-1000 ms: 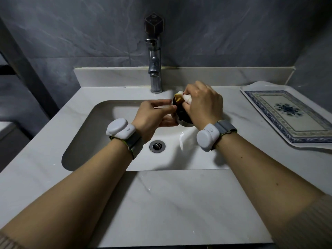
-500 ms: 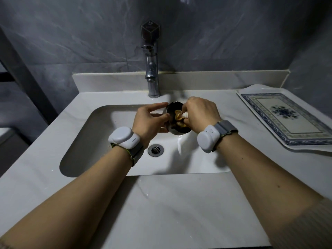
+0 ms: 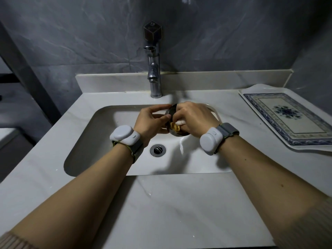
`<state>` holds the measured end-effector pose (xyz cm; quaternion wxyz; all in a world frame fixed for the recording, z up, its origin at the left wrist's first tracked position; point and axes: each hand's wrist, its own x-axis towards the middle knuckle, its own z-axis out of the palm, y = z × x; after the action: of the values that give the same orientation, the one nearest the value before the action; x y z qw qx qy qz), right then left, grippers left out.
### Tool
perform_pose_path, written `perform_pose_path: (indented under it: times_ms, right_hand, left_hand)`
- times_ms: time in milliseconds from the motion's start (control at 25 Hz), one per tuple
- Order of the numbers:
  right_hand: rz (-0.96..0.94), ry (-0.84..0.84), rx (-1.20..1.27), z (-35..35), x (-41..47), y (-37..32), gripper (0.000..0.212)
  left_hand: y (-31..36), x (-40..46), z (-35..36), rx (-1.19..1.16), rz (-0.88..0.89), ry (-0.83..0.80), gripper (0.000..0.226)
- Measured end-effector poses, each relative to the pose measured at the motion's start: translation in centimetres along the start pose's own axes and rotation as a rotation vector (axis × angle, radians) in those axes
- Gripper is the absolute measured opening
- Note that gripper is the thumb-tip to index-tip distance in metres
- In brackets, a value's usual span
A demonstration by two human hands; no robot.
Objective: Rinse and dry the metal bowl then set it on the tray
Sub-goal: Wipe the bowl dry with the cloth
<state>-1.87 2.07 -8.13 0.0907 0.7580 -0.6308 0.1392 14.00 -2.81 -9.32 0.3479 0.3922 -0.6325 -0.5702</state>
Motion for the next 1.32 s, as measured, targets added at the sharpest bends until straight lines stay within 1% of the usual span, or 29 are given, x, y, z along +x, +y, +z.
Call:
perform_pose_path:
  times_ms: [80, 160, 280, 400, 560, 680, 800, 880, 1160, 1320]
  right_hand:
    - [0.002, 0.061, 0.0, 0.3, 0.2, -0.1, 0.014]
    - [0.049, 0.136, -0.005, 0.4, 0.3, -0.1, 0.015]
    - [0.126, 0.226, -0.026, 0.4, 0.2, -0.2, 0.011]
    - [0.185, 0.295, -0.042, 0.6, 0.3, -0.3, 0.014]
    - [0.314, 0.35, -0.039, 0.8, 0.5, 0.0, 0.018]
    - [0.389, 0.384, -0.054, 1.0, 0.7, 0.4, 0.022]
    - [0.459, 0.33, -0.068, 1.2, 0.7, 1.4, 0.024]
    - [0.466, 0.273, -0.072, 1.3, 0.6, 1.8, 0.023]
    - [0.385, 0.109, -0.042, 1.4, 0.6, 1.4, 0.012]
    - [0.245, 0.073, 0.023, 1.3, 0.4, 0.9, 0.012]
  left_hand:
    - [0.0, 0.1, 0.1, -0.028, -0.014, -0.019, 0.037]
    - [0.0, 0.2, 0.1, -0.057, -0.013, -0.026, 0.036]
    - [0.2, 0.3, -0.1, -0.115, -0.01, -0.036, 0.033]
    - [0.4, 0.4, -0.2, -0.19, -0.027, -0.05, 0.034]
    - [0.5, 0.2, 0.0, -0.205, -0.014, -0.069, 0.039]
    - [0.6, 0.1, 0.3, -0.214, 0.01, -0.054, 0.041]
    - [0.7, -0.1, 0.5, -0.182, 0.076, -0.023, 0.04]
    - [0.7, -0.2, 0.6, -0.157, 0.122, -0.012, 0.038]
    - [0.6, -0.3, 0.6, -0.094, 0.13, 0.045, 0.037]
    - [0.4, -0.1, 0.2, -0.116, 0.115, 0.059, 0.035]
